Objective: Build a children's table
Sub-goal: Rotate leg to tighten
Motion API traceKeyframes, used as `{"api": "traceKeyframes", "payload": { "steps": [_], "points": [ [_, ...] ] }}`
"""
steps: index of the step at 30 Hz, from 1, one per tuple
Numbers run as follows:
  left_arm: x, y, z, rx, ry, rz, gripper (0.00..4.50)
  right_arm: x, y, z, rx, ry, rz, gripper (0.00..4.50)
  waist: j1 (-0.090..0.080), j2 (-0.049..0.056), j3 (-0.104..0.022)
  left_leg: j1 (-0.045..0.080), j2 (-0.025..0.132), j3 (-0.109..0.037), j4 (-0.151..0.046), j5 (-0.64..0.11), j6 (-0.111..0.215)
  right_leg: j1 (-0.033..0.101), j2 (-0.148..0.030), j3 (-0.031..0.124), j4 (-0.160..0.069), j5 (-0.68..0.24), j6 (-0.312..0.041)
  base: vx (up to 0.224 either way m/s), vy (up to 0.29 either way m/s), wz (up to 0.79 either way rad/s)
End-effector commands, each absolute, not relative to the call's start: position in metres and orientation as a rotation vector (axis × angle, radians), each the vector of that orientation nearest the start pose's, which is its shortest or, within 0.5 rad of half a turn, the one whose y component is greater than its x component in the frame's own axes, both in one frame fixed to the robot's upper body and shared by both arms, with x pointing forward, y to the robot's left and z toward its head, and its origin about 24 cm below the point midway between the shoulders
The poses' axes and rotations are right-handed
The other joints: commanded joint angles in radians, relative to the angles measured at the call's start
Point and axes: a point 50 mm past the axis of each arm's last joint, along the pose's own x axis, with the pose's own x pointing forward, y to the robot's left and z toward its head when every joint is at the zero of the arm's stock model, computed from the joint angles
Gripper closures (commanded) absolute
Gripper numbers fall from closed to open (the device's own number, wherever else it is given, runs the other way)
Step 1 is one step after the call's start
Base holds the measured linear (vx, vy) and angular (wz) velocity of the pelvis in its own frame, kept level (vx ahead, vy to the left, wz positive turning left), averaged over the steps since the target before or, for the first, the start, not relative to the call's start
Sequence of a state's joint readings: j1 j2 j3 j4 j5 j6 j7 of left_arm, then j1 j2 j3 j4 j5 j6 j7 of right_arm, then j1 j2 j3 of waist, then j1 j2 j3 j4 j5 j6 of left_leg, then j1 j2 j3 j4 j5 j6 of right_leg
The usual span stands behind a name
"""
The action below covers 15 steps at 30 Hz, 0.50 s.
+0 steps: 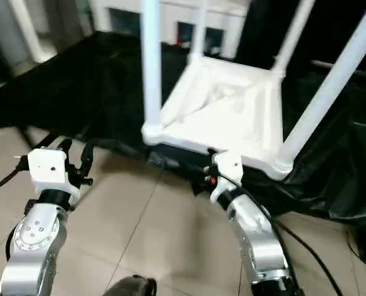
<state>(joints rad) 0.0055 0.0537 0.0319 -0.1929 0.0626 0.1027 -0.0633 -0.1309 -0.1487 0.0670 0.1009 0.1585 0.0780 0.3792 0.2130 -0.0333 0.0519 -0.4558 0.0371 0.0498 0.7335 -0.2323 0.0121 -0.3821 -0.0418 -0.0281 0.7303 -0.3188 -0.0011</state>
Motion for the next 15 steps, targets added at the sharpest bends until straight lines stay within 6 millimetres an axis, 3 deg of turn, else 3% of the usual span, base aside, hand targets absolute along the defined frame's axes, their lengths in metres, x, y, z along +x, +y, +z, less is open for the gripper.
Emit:
{"api": "traceKeyframes", "payload": {
  "steps": [1,2,3,4,5,6,7,8,9,10,11,12,13,14,15],
  "points": [
    [0.2567,0.1571,0.0801,0.135,-0.092,-0.074,2.16,0.2723,-0.1441,0.0417,0.010,0.079,0.429,0.19,-0.011,-0.003,0.004,0.009,0.082,-0.026,0.016,-0.002,-0.060,-0.001,-0.227,0.118,-0.258,-0.605,-0.100,-0.102,-0.040,-0.27],
    [0.2573,0.1561,0.0807,0.138,-0.099,-0.091,2.16,0.2713,-0.1439,0.0408,0.021,0.084,0.425,0.19,-0.034,0.007,-0.009,0.068,0.139,-0.023,-0.094,-0.218,-0.094,0.016,-0.144,0.059,-0.221,-0.604,-0.106,-0.105,0.018,-0.07],
    [0.2574,0.1561,0.0807,0.138,-0.099,-0.092,2.16,0.2713,-0.1439,0.0408,0.022,0.084,0.424,0.19,-0.058,0.028,-0.035,0.122,0.200,-0.041,-0.169,-0.487,-0.111,-0.020,-0.073,0.032,-0.168,-0.405,-0.095,-0.121,0.035,0.17],
    [0.2589,0.1549,0.0821,0.127,-0.106,-0.106,2.16,0.2695,-0.1437,0.0401,0.038,0.085,0.414,0.19,-0.073,0.037,-0.041,0.115,0.215,-0.049,-0.197,-0.527,-0.115,-0.002,-0.071,0.023,-0.147,-0.247,-0.099,-0.121,0.035,0.17],
    [0.2596,0.1545,0.0829,0.119,-0.108,-0.110,2.16,0.2690,-0.1437,0.0398,0.049,0.085,0.409,0.19,-0.098,0.045,-0.050,0.153,0.242,0.018,-0.202,-0.443,-0.168,-0.010,-0.058,0.031,-0.160,-0.073,-0.055,-0.126,0.050,-0.14],
    [0.2601,0.1542,0.0834,0.115,-0.108,-0.114,2.16,0.2688,-0.1437,0.0397,0.054,0.085,0.406,0.19,-0.104,0.040,-0.039,0.130,0.240,0.055,-0.222,-0.413,-0.172,-0.001,-0.055,0.025,-0.163,-0.029,-0.032,-0.062,0.072,-0.57],
    [0.2602,0.1540,0.0838,0.113,-0.111,-0.116,2.16,0.2689,-0.1438,0.0396,0.054,0.086,0.405,0.19,-0.103,0.032,-0.038,0.135,0.232,0.072,-0.222,-0.425,-0.182,-0.008,-0.057,0.030,-0.177,-0.062,-0.026,-0.062,0.072,-0.57],
    [0.2607,0.1538,0.0848,0.111,-0.113,-0.118,2.16,0.2691,-0.1436,0.0395,0.053,0.089,0.405,0.19,-0.114,0.021,-0.025,0.159,0.205,0.104,-0.210,-0.534,-0.203,-0.033,-0.049,0.032,-0.207,-0.257,-0.014,-0.052,0.057,-0.65],
    [0.2612,0.1540,0.0856,0.110,-0.114,-0.117,2.16,0.2694,-0.1430,0.0394,0.053,0.091,0.409,0.19,-0.124,0.023,-0.019,0.210,0.186,0.117,-0.188,-0.643,-0.190,-0.060,-0.039,0.021,-0.239,-0.465,-0.005,-0.029,0.049,-0.69],
    [0.2618,0.1542,0.0866,0.108,-0.116,-0.117,2.16,0.2700,-0.1416,0.0397,0.047,0.090,0.420,0.19,-0.138,0.016,-0.013,0.224,0.186,0.119,-0.185,-0.680,-0.171,-0.063,-0.030,0.007,-0.248,-0.526,0.004,-0.029,0.049,-0.69],
    [0.2620,0.1544,0.0867,0.110,-0.114,-0.117,2.16,0.2702,-0.1408,0.0401,0.041,0.086,0.428,0.19,-0.137,0.024,-0.004,0.137,0.184,0.073,-0.245,-0.739,-0.120,0.038,-0.078,-0.022,-0.246,-0.637,0.034,0.002,0.051,-0.60],
    [0.2622,0.1546,0.0869,0.114,-0.113,-0.118,2.16,0.2704,-0.1397,0.0407,0.033,0.081,0.437,0.19,-0.154,0.034,-0.011,0.136,0.198,0.067,-0.264,-0.813,-0.106,0.072,-0.085,-0.054,-0.226,-0.638,0.036,0.017,0.046,-0.43],
    [0.2622,0.1547,0.0870,0.115,-0.112,-0.119,2.16,0.2704,-0.1391,0.0409,0.031,0.080,0.442,0.19,-0.161,0.046,-0.016,0.115,0.206,0.063,-0.287,-0.850,-0.105,0.113,-0.077,-0.065,-0.173,-0.551,0.026,0.017,0.046,-0.43],
    [0.2621,0.1549,0.0871,0.113,-0.112,-0.122,2.16,0.2703,-0.1382,0.0408,0.034,0.082,0.449,0.19,-0.159,0.062,-0.018,0.102,0.212,0.061,-0.335,-0.910,-0.088,0.155,-0.057,-0.069,-0.069,-0.253,0.008,0.004,0.010,-0.34],
    [0.2616,0.1553,0.0872,0.113,-0.112,-0.119,2.16,0.2704,-0.1379,0.0408,0.040,0.084,0.452,0.19,-0.173,0.040,-0.007,0.147,0.225,0.047,-0.339,-0.924,-0.054,0.116,-0.067,-0.047,-0.087,-0.176,0.005,0.039,-0.060,-0.21]
  ]
}}
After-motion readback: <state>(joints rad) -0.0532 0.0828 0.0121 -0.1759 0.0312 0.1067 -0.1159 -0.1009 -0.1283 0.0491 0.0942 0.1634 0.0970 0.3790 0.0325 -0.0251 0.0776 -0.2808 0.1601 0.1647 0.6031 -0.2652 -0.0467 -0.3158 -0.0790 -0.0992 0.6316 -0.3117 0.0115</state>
